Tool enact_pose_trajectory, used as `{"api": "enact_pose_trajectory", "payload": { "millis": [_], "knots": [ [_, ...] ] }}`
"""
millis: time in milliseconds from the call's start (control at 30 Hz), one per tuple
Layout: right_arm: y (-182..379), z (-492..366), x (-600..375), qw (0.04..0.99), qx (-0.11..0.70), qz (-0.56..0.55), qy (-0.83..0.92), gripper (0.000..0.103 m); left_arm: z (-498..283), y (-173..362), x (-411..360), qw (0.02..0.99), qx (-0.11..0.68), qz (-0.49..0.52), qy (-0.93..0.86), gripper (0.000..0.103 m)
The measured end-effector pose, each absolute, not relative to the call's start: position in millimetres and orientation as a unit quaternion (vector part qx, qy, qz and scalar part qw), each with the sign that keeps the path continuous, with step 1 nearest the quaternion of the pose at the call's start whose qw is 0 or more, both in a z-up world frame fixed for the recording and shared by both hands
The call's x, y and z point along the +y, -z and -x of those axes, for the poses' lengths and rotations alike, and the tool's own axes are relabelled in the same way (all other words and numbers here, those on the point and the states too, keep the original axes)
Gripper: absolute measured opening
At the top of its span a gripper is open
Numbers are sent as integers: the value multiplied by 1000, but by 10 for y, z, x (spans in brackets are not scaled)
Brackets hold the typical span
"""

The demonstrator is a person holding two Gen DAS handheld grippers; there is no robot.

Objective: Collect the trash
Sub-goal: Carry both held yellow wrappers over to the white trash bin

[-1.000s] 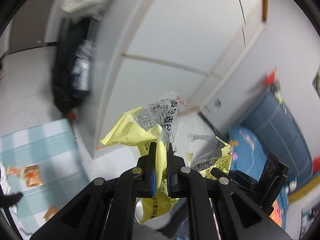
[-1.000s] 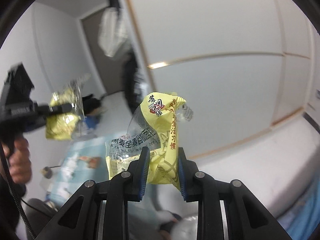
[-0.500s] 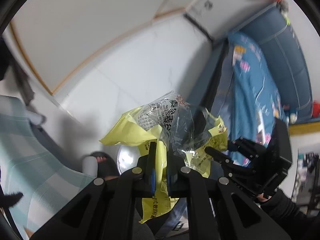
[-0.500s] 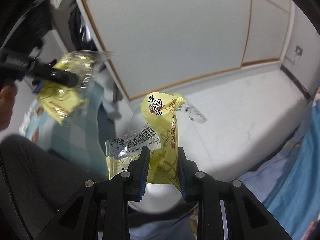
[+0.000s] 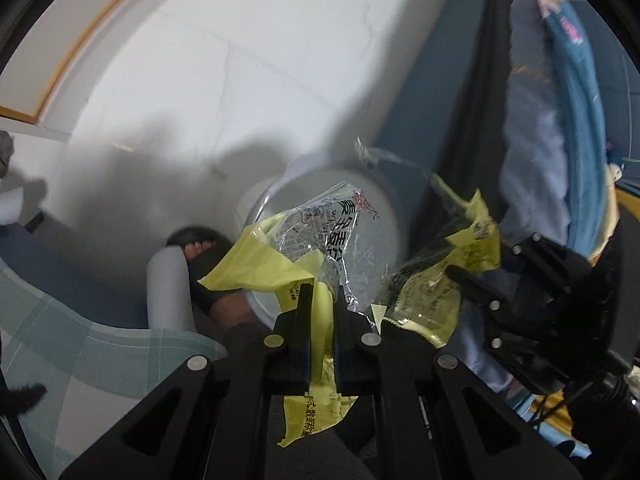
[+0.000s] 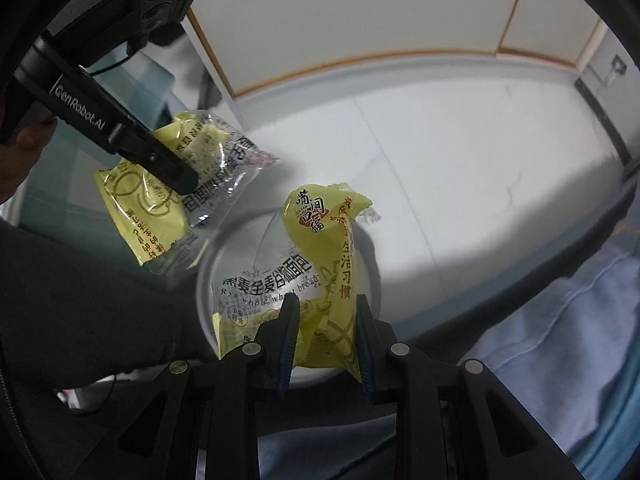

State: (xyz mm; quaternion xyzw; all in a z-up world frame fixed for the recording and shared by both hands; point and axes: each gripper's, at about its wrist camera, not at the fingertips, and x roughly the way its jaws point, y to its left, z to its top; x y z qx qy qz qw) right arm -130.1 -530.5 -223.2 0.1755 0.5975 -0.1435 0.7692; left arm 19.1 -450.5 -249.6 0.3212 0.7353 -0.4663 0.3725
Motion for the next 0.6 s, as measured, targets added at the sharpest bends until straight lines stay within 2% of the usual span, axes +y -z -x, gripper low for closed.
{"api": "enact_pose_trajectory", "payload": {
  "millis": [167,367,467,500,567,600],
  "knots": [
    [2430,1180,-5306,746,629,-180,124,26,-42,2838,-4539,351,738,-346,461,4],
    [2582,1082,-5350,726,655,-174,117,32,-51,3044,-4592,336,753,-341,452,5],
    [2686,1214,-5212,719,670,-154,106,33,-41,3151,-4632,325,760,-342,448,9],
    [2697,1191,-5190,718,672,-152,99,35,-39,3169,-4639,327,759,-343,446,13],
    [2689,1185,-5161,718,675,-143,97,50,-37,3182,-4623,327,761,-337,448,20],
    [2664,1188,-5155,720,673,-138,100,53,-40,3174,-4623,328,762,-333,448,27]
  ]
}}
